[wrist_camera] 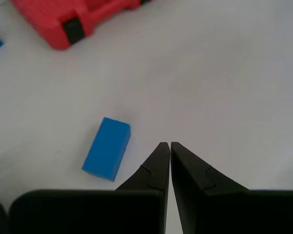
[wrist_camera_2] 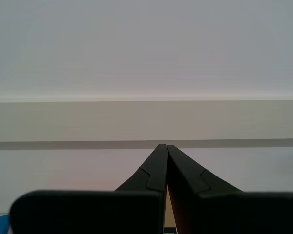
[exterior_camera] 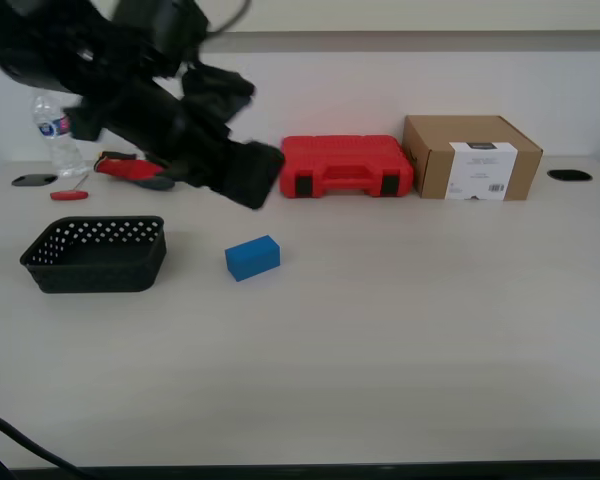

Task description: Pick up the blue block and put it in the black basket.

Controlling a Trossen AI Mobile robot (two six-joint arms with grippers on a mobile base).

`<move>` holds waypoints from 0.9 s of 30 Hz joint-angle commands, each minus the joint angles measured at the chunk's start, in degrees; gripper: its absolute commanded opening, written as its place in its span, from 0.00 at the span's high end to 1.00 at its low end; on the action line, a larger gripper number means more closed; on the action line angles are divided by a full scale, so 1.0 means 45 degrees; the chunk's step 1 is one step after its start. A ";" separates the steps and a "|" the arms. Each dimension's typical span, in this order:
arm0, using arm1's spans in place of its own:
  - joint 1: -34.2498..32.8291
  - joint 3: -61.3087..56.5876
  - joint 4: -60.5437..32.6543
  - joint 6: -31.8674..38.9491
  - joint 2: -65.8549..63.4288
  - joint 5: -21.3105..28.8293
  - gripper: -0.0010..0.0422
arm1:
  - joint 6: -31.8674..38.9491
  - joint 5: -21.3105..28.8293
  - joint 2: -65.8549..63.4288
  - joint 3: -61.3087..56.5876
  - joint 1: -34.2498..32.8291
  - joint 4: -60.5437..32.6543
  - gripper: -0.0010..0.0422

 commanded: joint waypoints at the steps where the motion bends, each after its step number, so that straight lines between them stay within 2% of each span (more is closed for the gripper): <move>1: 0.0010 0.0015 0.0019 0.0000 0.0005 0.0005 0.98 | 0.0593 -0.0180 0.2074 0.1549 -0.0311 -0.0044 0.98; 4: 0.0005 0.0015 0.0005 0.0000 0.0005 0.0005 0.98 | 0.1030 -0.0214 0.3696 0.3235 -0.0287 -0.1491 0.98; 7: 0.0010 0.0015 0.0010 0.0000 0.0005 0.0005 0.98 | 0.2438 -0.0641 0.4896 0.4891 -0.0277 -0.4206 0.98; 9: 0.0015 0.0015 0.0010 0.0000 0.0005 0.0000 0.98 | 0.3628 -0.1282 0.5576 0.5926 -0.0277 -0.6241 0.98; 11: 0.0019 0.0015 0.0000 0.0000 0.0005 0.0005 0.98 | 0.4104 -0.1846 0.6037 0.6645 -0.0272 -0.7529 0.98; 16: 0.0019 0.0015 0.0024 0.0000 0.0005 0.0000 0.98 | 0.4148 -0.1729 0.6436 0.7451 -0.0194 -0.8514 0.98; 19: 0.0015 0.0015 0.0015 0.0000 0.0005 0.0000 0.98 | 0.4279 -0.1749 0.6407 0.7592 -0.0175 -0.8743 0.94; 23: 0.0019 0.0015 0.0015 0.0000 0.0005 0.0005 0.98 | 0.4537 -0.2069 0.6450 0.7577 -0.0063 -0.8699 0.77; 27: 0.0019 0.0015 0.0015 0.0000 0.0005 0.0000 0.98 | 0.5207 -0.2458 0.6465 0.7572 0.0330 -0.8014 0.46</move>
